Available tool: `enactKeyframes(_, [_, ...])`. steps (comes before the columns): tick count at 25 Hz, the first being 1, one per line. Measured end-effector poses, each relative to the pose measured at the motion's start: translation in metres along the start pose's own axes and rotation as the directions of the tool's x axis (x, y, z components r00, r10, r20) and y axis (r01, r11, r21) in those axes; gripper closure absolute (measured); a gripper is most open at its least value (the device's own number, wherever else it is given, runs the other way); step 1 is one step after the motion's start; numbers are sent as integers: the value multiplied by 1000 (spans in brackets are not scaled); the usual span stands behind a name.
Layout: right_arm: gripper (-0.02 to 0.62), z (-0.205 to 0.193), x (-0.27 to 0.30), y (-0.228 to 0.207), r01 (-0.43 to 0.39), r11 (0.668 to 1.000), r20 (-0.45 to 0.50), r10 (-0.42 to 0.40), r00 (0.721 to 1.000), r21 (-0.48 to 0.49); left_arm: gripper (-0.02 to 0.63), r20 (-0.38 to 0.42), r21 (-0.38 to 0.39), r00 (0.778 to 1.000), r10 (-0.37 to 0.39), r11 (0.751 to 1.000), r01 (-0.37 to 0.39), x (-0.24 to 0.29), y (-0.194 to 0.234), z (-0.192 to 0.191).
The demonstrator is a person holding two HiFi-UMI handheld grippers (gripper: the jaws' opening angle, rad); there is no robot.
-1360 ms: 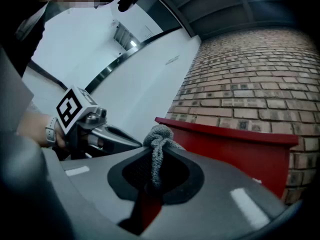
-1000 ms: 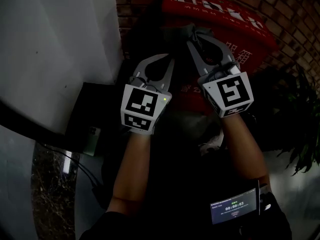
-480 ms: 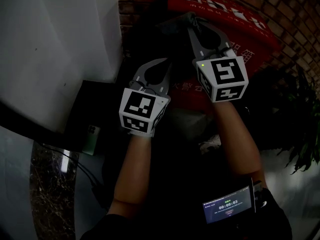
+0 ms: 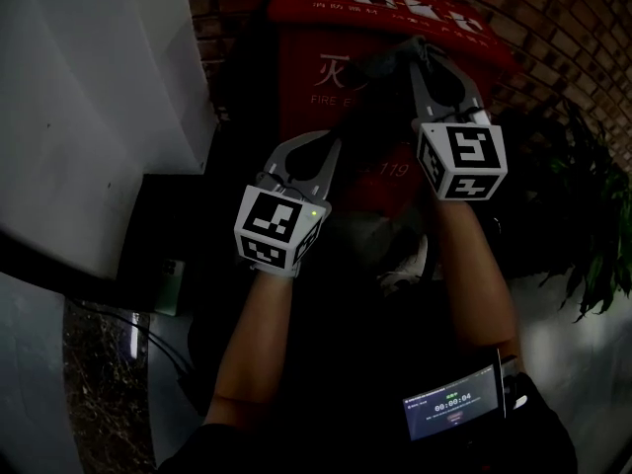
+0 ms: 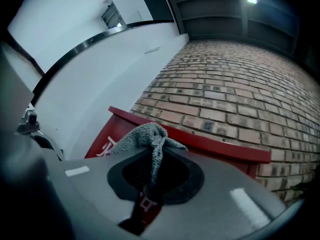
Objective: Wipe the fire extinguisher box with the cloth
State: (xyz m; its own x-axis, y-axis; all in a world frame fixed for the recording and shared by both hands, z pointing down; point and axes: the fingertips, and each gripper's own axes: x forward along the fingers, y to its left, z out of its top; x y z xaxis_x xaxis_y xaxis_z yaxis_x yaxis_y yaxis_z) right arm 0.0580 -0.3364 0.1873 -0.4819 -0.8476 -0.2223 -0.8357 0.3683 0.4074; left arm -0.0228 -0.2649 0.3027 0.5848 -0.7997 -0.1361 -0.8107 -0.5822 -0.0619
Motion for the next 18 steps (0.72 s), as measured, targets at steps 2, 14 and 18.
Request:
enactKeyframes(2, [563, -8, -11, -24, 39, 999, -12, -39, 999, 6, 603, -14, 11, 1000, -12, 1000, 12, 4, -7, -5])
enactKeyframes(14, [563, -42, -57, -122, 198, 978, -68, -194, 979, 63, 603, -66, 36, 997, -28, 999, 30, 11, -21, -24])
enactKeyframes(18, [563, -33, -63, -110, 205, 977, -30, -204, 979, 61, 603, -64, 43, 998, -13, 999, 16, 10, -14, -21])
